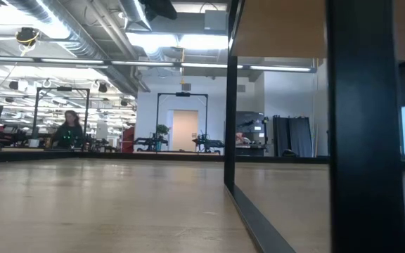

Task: Pick and place cans onto a shelf
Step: Put the canned carrots on the shelf, then return to Home Position

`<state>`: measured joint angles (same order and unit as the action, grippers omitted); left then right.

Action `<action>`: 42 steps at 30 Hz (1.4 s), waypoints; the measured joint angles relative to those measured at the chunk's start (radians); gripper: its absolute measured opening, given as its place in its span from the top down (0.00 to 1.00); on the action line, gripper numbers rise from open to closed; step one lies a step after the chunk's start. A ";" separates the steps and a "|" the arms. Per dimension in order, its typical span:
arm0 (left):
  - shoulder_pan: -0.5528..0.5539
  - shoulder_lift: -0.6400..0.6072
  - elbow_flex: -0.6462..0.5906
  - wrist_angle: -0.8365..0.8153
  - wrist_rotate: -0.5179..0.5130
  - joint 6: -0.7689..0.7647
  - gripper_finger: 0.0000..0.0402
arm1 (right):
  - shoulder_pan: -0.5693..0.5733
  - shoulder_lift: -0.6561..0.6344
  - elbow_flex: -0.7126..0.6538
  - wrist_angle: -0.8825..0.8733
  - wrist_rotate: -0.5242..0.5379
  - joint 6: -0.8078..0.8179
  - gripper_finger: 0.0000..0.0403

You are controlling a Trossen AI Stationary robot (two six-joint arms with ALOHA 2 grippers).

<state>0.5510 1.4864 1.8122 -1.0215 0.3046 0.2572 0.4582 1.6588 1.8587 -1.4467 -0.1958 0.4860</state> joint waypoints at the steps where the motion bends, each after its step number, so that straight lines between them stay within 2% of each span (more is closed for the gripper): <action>1: 0.000 0.000 0.000 0.000 0.000 0.000 0.89 | 0.001 0.000 0.000 0.000 -0.009 0.000 0.94; 8: 0.000 0.000 0.000 -0.019 0.000 -0.001 0.89 | 0.010 0.000 0.000 0.000 -0.016 -0.013 0.99; 16: 0.000 0.000 0.000 -0.044 0.000 0.014 0.89 | 0.010 0.000 0.000 0.000 -0.016 0.081 0.92; 28: 0.000 0.000 0.000 -0.044 0.000 0.015 0.89 | 0.010 0.000 0.000 -0.001 -0.024 0.027 0.92; 33: 0.000 0.000 0.000 -0.044 0.000 0.016 0.89 | 0.011 0.000 0.000 -0.001 -0.034 -0.024 0.98; 38: -0.008 0.000 0.000 -0.043 0.000 0.016 0.90 | 0.011 0.000 0.000 -0.002 -0.034 -0.024 0.99; 42: -0.029 0.000 0.010 -0.043 0.000 0.017 0.96 | 0.010 -0.001 0.000 -0.010 -0.019 -0.025 0.99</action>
<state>0.5219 1.4864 1.8227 -1.0641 0.3042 0.2737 0.4683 1.6581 1.8584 -1.4563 -0.2150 0.4611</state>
